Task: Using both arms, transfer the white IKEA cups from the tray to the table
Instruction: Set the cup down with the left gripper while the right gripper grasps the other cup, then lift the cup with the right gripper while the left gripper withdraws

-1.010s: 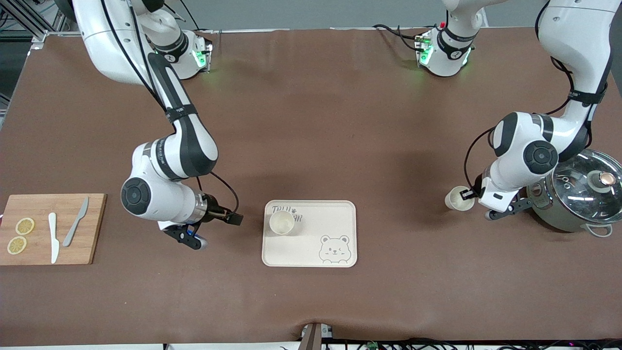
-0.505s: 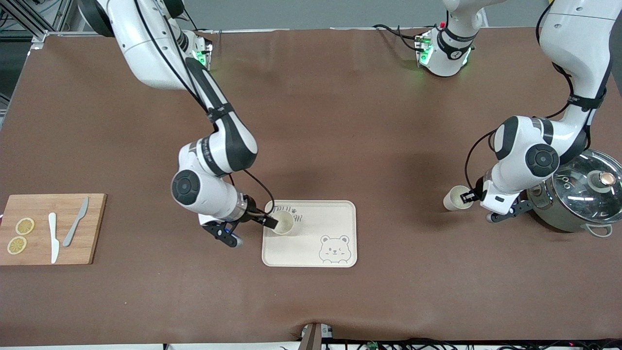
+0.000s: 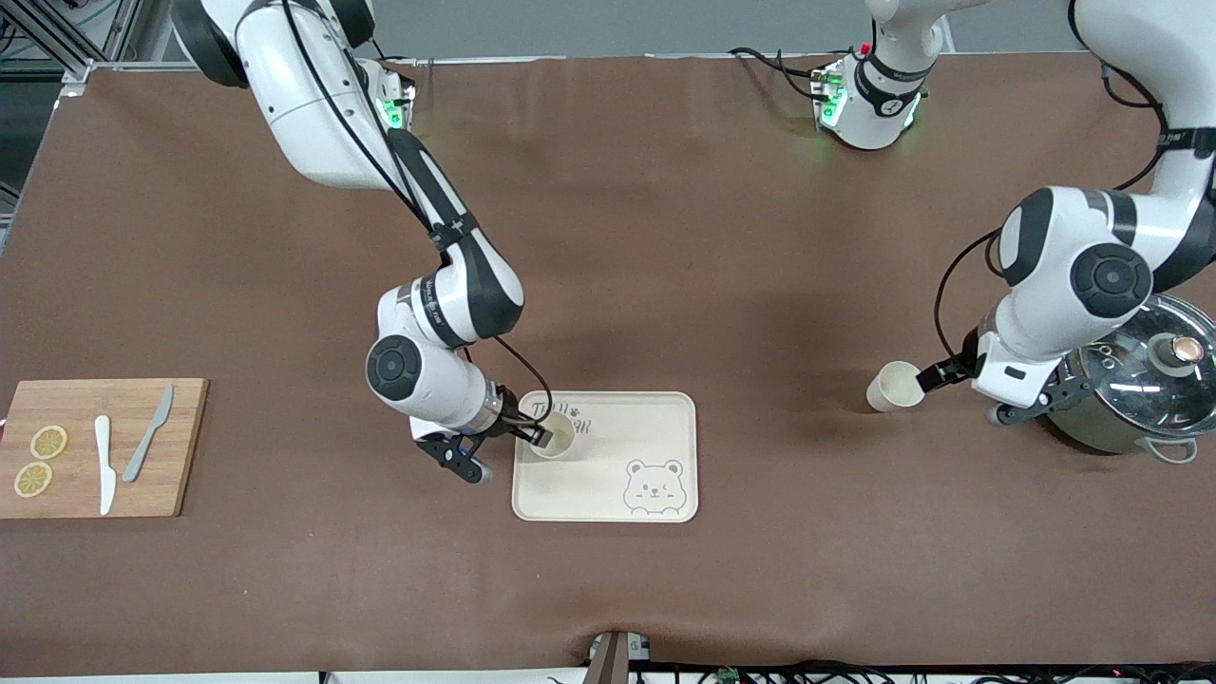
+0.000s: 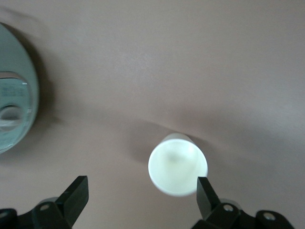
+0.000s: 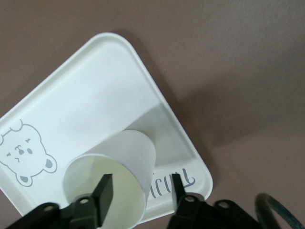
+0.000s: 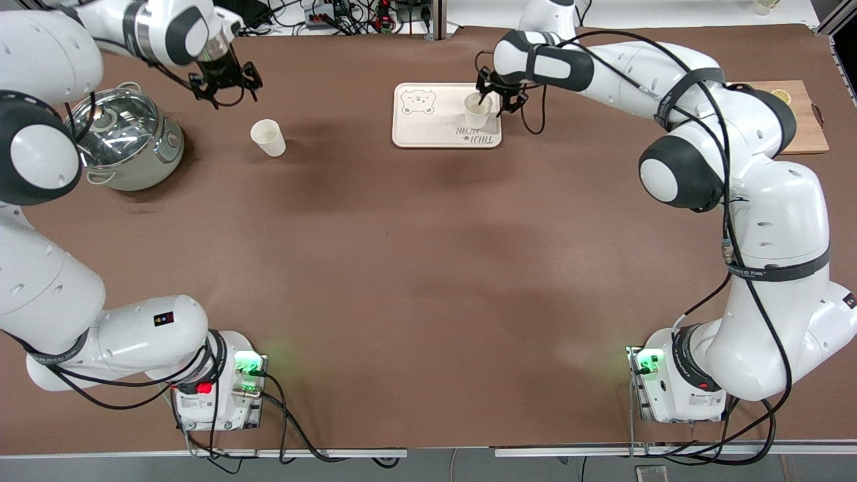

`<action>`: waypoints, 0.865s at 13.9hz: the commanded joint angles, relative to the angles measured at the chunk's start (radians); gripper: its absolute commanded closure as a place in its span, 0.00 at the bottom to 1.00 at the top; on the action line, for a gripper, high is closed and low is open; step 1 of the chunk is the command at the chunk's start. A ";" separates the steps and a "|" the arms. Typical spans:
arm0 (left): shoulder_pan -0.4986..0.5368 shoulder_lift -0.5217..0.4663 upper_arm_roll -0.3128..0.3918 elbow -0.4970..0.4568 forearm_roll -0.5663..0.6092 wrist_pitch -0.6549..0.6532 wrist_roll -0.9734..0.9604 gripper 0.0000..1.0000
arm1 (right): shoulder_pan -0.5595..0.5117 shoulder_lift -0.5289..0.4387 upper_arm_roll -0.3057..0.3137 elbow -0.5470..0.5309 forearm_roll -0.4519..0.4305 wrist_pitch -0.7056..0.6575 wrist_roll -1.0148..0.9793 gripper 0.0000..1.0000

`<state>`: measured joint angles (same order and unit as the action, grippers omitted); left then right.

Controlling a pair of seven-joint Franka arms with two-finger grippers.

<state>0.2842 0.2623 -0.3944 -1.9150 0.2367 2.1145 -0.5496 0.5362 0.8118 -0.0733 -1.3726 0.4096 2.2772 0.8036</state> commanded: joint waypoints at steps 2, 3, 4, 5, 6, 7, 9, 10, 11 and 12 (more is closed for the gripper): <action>0.010 -0.032 -0.053 0.128 0.009 -0.215 0.014 0.00 | 0.022 0.027 -0.008 0.027 -0.002 0.008 0.042 1.00; 0.009 -0.032 -0.063 0.169 0.009 -0.269 0.016 0.00 | 0.021 0.026 -0.008 0.029 -0.005 0.007 0.040 1.00; 0.009 -0.032 -0.076 0.207 0.009 -0.318 0.016 0.00 | 0.018 0.023 -0.009 0.030 -0.005 0.002 0.037 1.00; 0.009 -0.032 -0.084 0.243 0.009 -0.364 0.016 0.00 | 0.011 0.018 -0.011 0.033 -0.005 -0.005 0.037 1.00; 0.009 -0.034 -0.095 0.269 0.009 -0.404 0.016 0.00 | 0.007 0.006 -0.011 0.033 -0.005 -0.016 0.032 1.00; 0.010 -0.035 -0.106 0.299 0.009 -0.444 0.016 0.00 | -0.004 -0.020 -0.013 0.033 -0.003 -0.056 0.028 1.00; 0.010 -0.041 -0.126 0.353 0.009 -0.504 0.016 0.00 | -0.054 -0.055 -0.014 0.035 -0.003 -0.206 0.025 1.00; 0.009 -0.041 -0.129 0.376 0.009 -0.534 0.016 0.00 | -0.077 -0.095 -0.013 0.035 -0.005 -0.256 0.026 1.00; 0.010 -0.041 -0.130 0.401 0.009 -0.566 0.016 0.00 | -0.090 -0.121 -0.014 0.023 -0.012 -0.283 0.028 1.00; 0.010 -0.041 -0.130 0.424 0.007 -0.596 0.016 0.00 | -0.096 -0.156 -0.028 -0.003 -0.056 -0.353 0.031 1.00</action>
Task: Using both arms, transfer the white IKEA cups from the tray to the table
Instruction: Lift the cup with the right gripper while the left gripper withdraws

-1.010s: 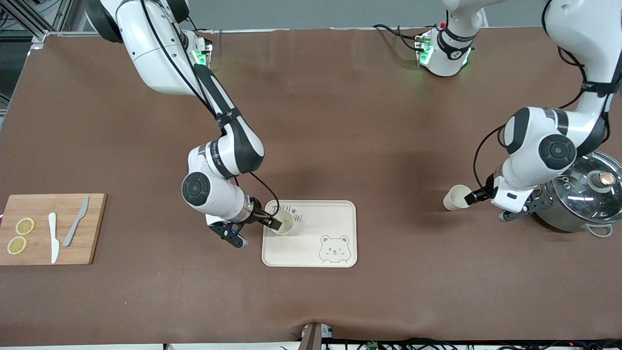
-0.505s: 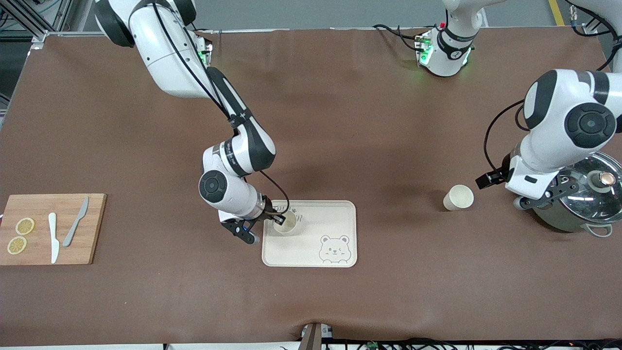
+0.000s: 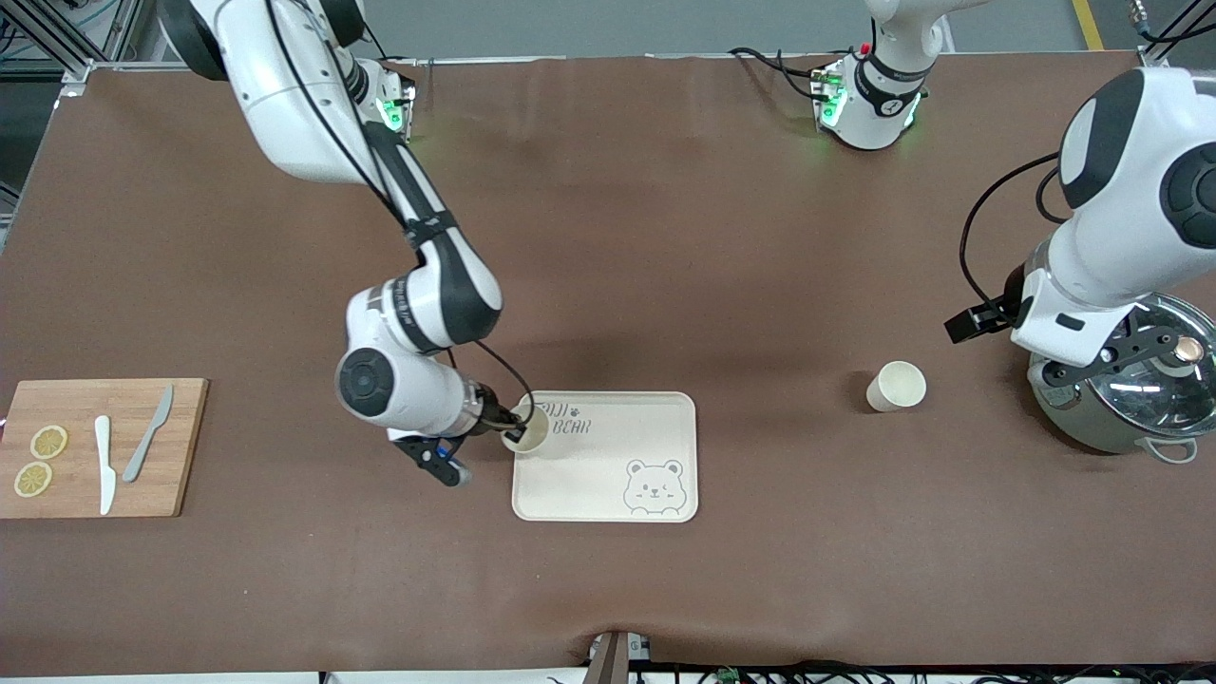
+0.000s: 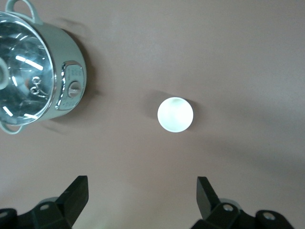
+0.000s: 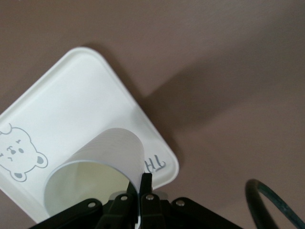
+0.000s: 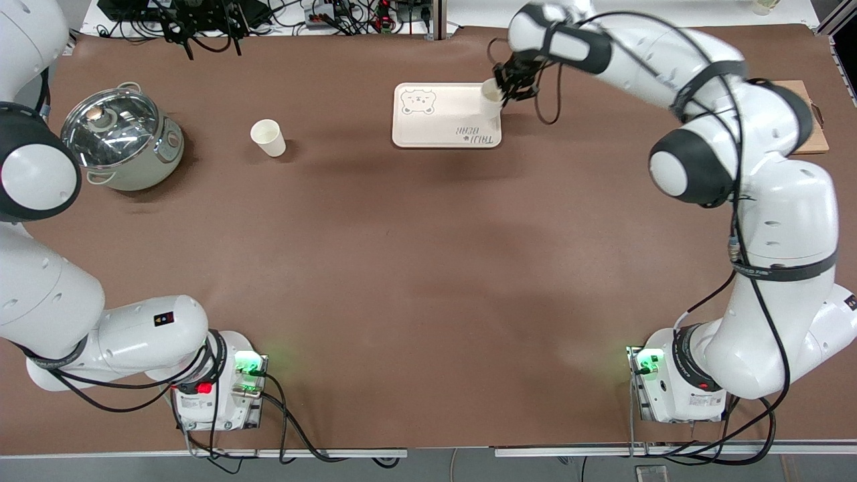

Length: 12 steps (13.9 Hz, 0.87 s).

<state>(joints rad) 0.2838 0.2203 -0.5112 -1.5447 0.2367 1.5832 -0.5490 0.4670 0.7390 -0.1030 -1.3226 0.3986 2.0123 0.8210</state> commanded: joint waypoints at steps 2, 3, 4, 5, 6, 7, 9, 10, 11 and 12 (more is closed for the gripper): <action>0.011 -0.001 -0.015 0.083 -0.007 -0.106 0.015 0.00 | -0.030 -0.165 -0.004 -0.113 -0.192 -0.147 0.007 1.00; 0.012 -0.003 -0.015 0.093 -0.007 -0.126 0.015 0.00 | -0.045 -0.226 -0.004 -0.183 -0.213 -0.145 -0.043 1.00; 0.012 -0.012 -0.012 0.104 -0.005 -0.140 0.017 0.00 | -0.091 -0.283 -0.004 -0.257 -0.213 -0.141 -0.159 1.00; 0.014 -0.028 -0.010 0.106 -0.007 -0.140 0.017 0.00 | -0.126 -0.338 -0.004 -0.318 -0.213 -0.142 -0.265 1.00; 0.014 -0.035 -0.010 0.107 -0.007 -0.141 0.018 0.00 | -0.163 -0.389 -0.004 -0.378 -0.213 -0.145 -0.331 1.00; 0.015 -0.045 -0.006 0.118 -0.008 -0.141 0.026 0.00 | -0.195 -0.436 -0.004 -0.435 -0.213 -0.149 -0.398 1.00; 0.044 -0.062 -0.004 0.121 -0.010 -0.141 0.079 0.00 | -0.290 -0.502 -0.006 -0.545 -0.215 -0.144 -0.613 1.00; 0.061 -0.067 -0.006 0.121 -0.010 -0.141 0.110 0.00 | -0.348 -0.512 -0.007 -0.561 -0.216 -0.153 -0.716 1.00; 0.069 -0.078 -0.003 0.121 -0.011 -0.141 0.142 0.00 | -0.385 -0.535 -0.009 -0.589 -0.224 -0.152 -0.780 1.00; 0.090 -0.081 -0.004 0.121 -0.017 -0.141 0.171 0.00 | -0.405 -0.547 -0.010 -0.616 -0.262 -0.153 -0.814 1.00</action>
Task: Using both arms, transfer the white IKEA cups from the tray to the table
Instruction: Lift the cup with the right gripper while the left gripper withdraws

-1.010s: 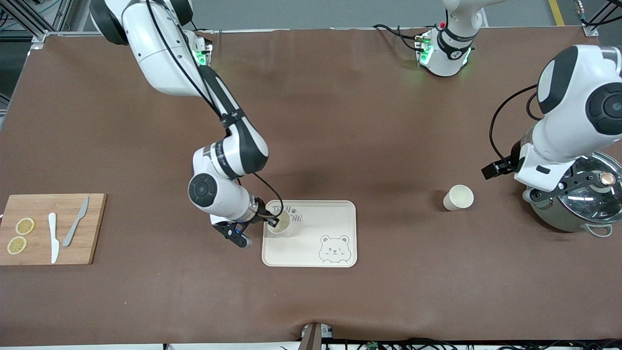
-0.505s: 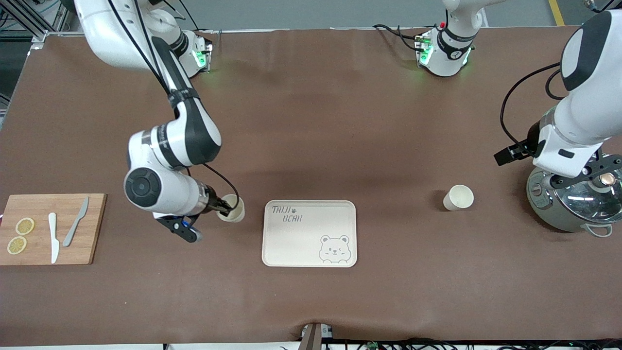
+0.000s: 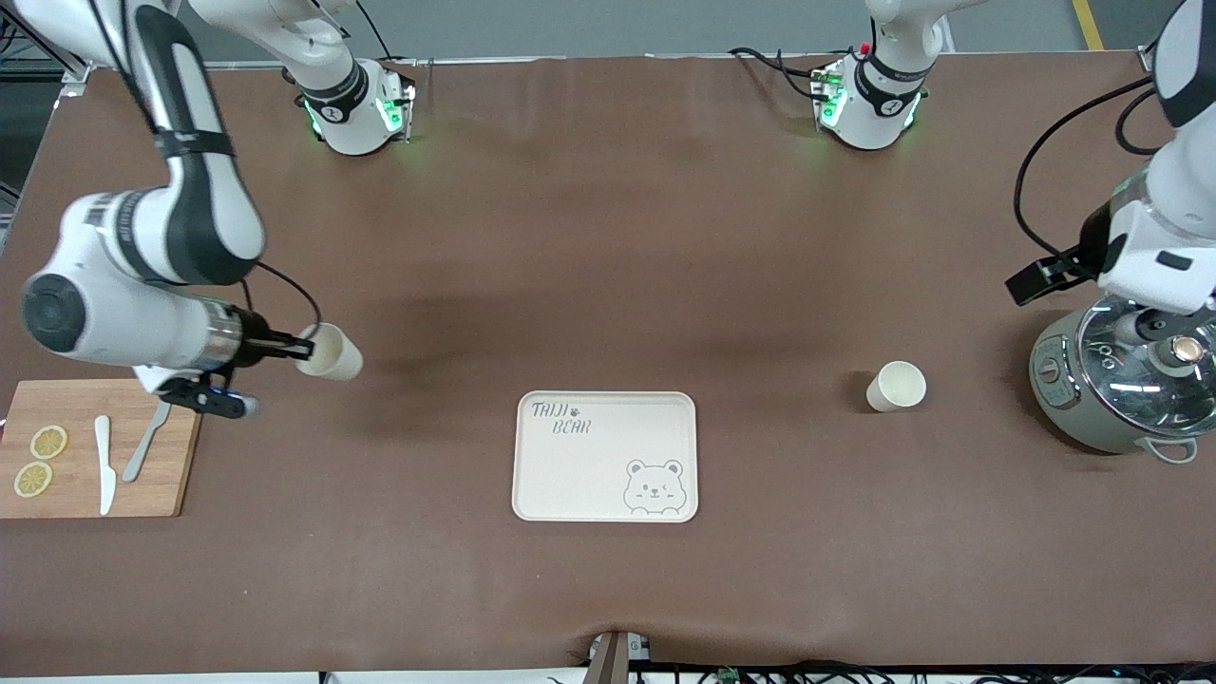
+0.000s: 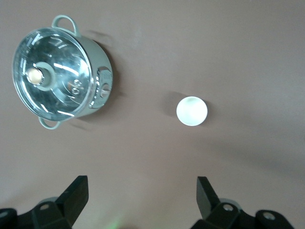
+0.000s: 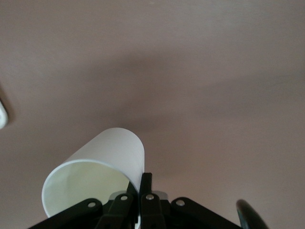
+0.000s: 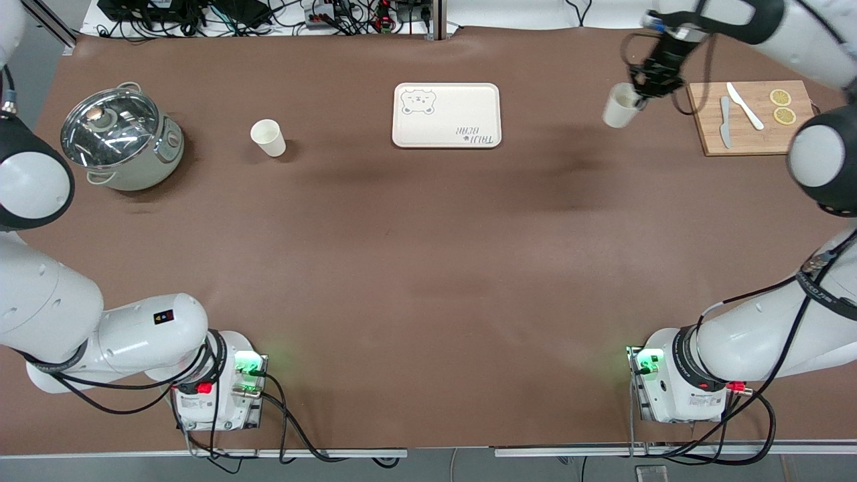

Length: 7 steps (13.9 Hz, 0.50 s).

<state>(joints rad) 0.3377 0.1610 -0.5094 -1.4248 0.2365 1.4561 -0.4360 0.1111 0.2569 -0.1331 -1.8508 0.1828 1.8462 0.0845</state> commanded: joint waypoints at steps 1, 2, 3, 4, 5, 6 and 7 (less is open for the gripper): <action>0.050 -0.023 -0.006 0.001 -0.026 -0.014 0.071 0.00 | -0.077 -0.070 0.018 -0.123 -0.087 0.024 -0.103 1.00; 0.052 -0.024 -0.006 0.001 -0.037 -0.014 0.072 0.00 | -0.103 -0.070 0.018 -0.164 -0.098 0.053 -0.126 1.00; 0.052 -0.029 -0.006 0.003 -0.037 -0.014 0.072 0.00 | -0.129 -0.068 0.018 -0.218 -0.100 0.112 -0.164 1.00; 0.052 -0.029 -0.004 0.003 -0.037 -0.014 0.072 0.00 | -0.155 -0.067 0.020 -0.267 -0.100 0.178 -0.213 1.00; 0.052 -0.029 -0.004 0.003 -0.037 -0.013 0.072 0.00 | -0.169 -0.062 0.021 -0.306 -0.100 0.236 -0.257 1.00; 0.052 -0.028 -0.004 0.003 -0.037 -0.013 0.072 0.00 | -0.171 -0.059 0.021 -0.341 -0.100 0.296 -0.267 1.00; 0.052 -0.028 -0.004 0.003 -0.037 -0.013 0.074 0.00 | -0.171 -0.053 0.021 -0.366 -0.100 0.353 -0.270 1.00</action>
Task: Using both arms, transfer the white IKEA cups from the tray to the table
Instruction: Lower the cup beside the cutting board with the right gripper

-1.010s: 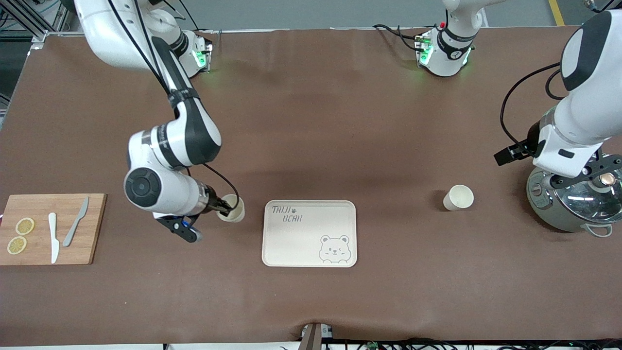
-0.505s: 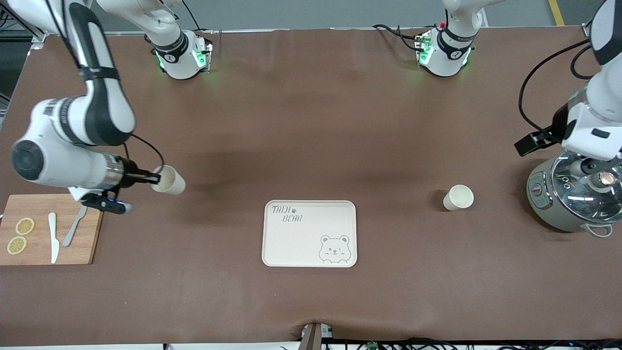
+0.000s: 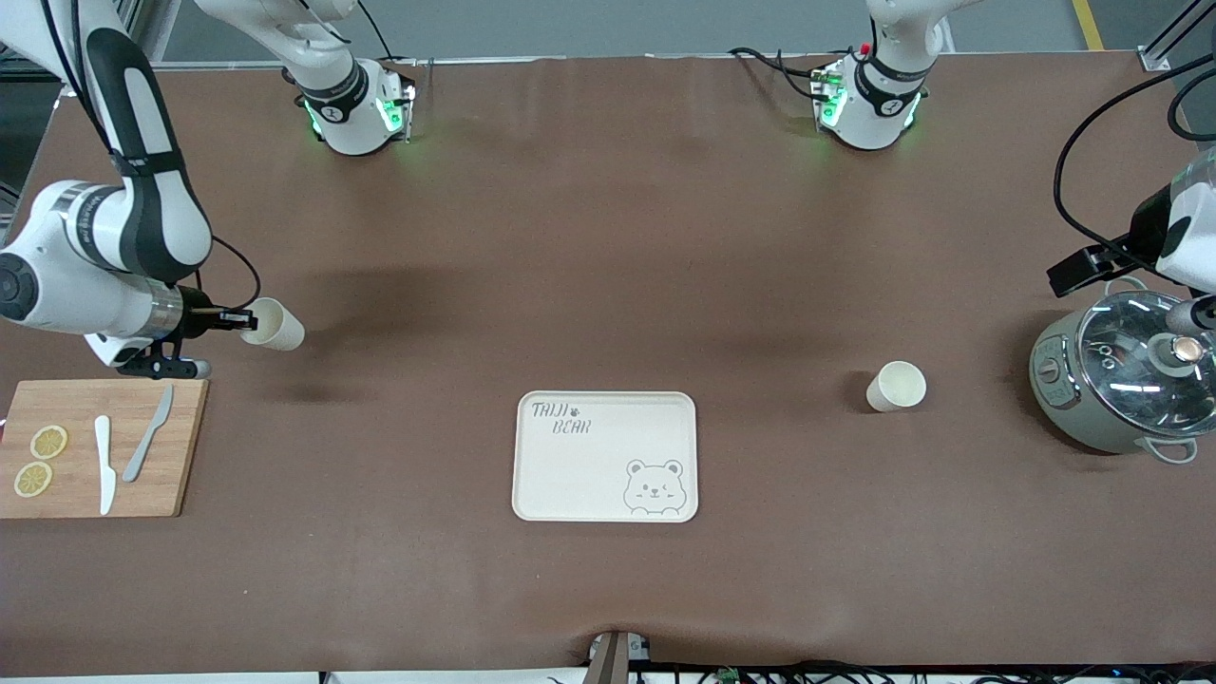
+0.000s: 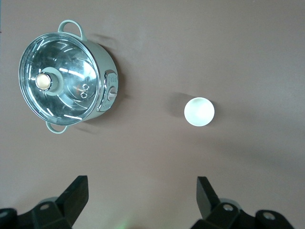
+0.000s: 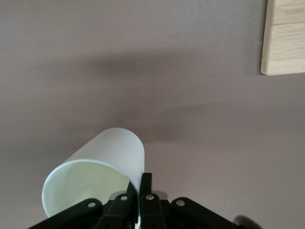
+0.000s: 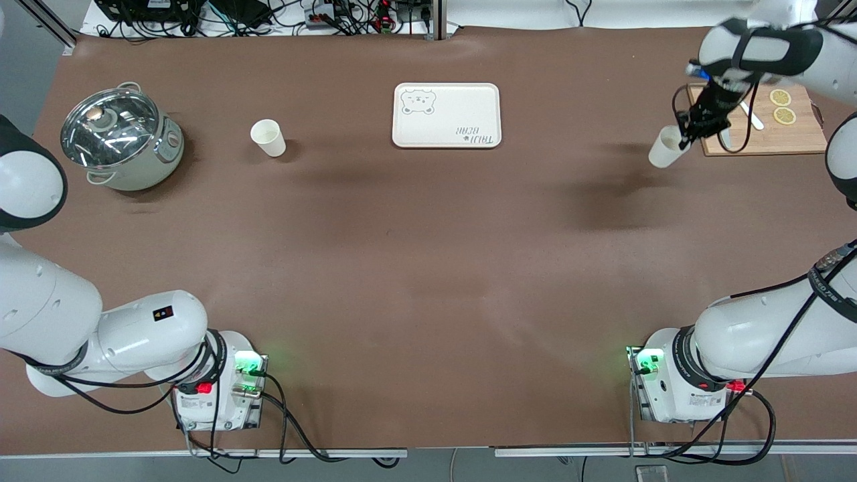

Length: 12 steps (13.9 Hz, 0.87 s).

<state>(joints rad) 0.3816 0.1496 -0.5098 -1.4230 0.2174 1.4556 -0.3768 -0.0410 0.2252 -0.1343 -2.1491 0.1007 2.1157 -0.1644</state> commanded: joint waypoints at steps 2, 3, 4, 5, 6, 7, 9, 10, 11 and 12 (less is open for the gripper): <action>0.008 -0.018 -0.007 0.001 -0.018 -0.011 0.015 0.00 | -0.019 0.009 0.021 -0.086 -0.018 0.145 -0.030 1.00; 0.008 -0.018 -0.010 0.001 -0.019 -0.011 0.015 0.00 | -0.020 0.020 0.021 -0.084 -0.018 0.148 -0.032 1.00; 0.007 -0.019 -0.012 0.002 -0.032 -0.011 0.015 0.00 | -0.025 0.029 0.021 -0.084 -0.018 0.153 -0.033 1.00; 0.006 -0.025 -0.012 0.003 -0.044 -0.011 0.015 0.00 | -0.040 0.043 0.021 -0.083 -0.019 0.165 -0.041 1.00; 0.002 -0.051 -0.004 -0.001 -0.061 -0.011 0.015 0.00 | -0.060 0.058 0.021 -0.084 -0.018 0.191 -0.073 1.00; -0.012 -0.059 0.011 -0.004 -0.073 -0.009 0.016 0.00 | -0.068 0.077 0.021 -0.083 -0.018 0.208 -0.101 1.00; -0.111 -0.064 0.118 -0.011 -0.079 -0.004 0.016 0.00 | -0.073 0.083 0.021 -0.081 -0.018 0.211 -0.104 0.97; -0.181 -0.079 0.195 -0.023 -0.108 0.000 0.016 0.00 | -0.071 0.091 0.022 -0.080 -0.018 0.210 -0.103 0.60; -0.237 -0.091 0.264 -0.045 -0.137 0.012 0.021 0.00 | -0.073 0.094 0.022 -0.075 -0.016 0.207 -0.099 0.18; -0.265 -0.111 0.301 -0.069 -0.153 0.028 0.044 0.00 | -0.073 0.092 0.022 -0.069 -0.016 0.199 -0.099 0.00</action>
<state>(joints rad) 0.1822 0.0925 -0.2987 -1.4308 0.1074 1.4575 -0.3716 -0.0927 0.3000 -0.1277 -2.2282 0.0985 2.3132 -0.2575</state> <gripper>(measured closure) 0.000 0.863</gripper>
